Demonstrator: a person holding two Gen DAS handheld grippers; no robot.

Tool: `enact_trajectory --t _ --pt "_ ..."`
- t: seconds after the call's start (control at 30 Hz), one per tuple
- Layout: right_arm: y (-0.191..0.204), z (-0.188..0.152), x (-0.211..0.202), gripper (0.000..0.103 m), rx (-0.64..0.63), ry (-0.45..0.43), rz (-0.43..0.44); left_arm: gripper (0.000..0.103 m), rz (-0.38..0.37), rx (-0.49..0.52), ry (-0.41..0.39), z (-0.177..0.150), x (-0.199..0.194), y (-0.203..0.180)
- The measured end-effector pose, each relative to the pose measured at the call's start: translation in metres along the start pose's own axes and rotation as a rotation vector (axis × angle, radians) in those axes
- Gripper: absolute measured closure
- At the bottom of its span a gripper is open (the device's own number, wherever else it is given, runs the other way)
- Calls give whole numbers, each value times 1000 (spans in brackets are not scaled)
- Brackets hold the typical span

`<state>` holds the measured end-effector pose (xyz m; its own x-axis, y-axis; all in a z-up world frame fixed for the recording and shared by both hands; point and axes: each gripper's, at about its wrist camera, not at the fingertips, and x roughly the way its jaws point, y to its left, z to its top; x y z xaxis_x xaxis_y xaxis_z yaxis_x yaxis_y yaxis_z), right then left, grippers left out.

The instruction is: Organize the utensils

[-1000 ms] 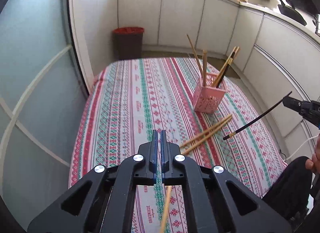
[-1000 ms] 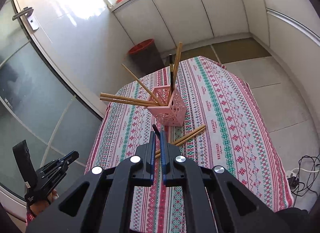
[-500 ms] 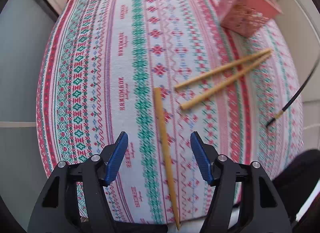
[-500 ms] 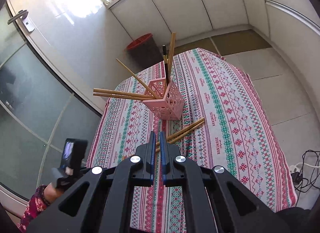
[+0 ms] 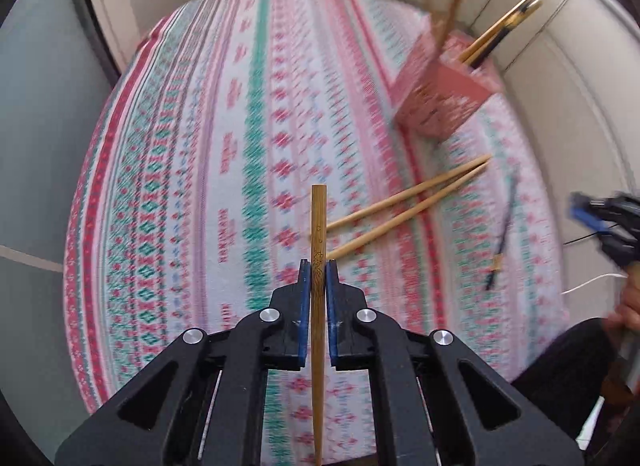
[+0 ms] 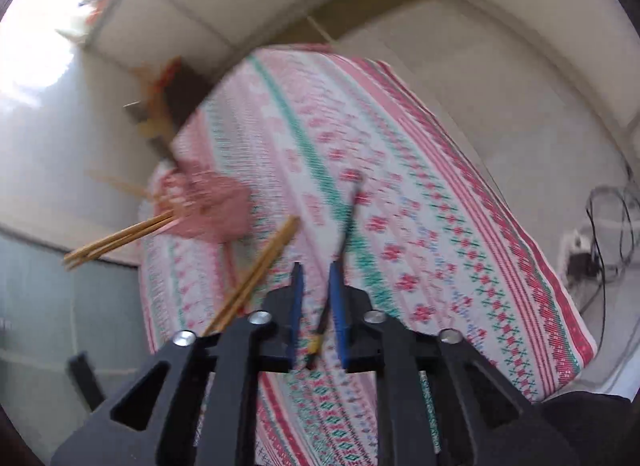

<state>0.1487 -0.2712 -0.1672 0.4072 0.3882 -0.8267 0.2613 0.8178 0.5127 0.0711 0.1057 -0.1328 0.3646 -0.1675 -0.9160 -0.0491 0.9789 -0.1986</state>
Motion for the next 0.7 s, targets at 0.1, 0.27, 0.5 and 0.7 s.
enact_trajectory --t 0.1,0.27,0.5,0.7 --pt "-2 16 24 77 24 12 -70 97 -71 22 -92 0 -23 -13" --pt "15 32 55 77 3 31 -133 97 -137 71 -189 1 -45 -38" --pt "23 50 93 74 -6 34 -212 97 -138 117 -264 6 -62 -48" --pt "16 45 91 99 11 14 -174 97 -145 127 -290 13 -65 -55"
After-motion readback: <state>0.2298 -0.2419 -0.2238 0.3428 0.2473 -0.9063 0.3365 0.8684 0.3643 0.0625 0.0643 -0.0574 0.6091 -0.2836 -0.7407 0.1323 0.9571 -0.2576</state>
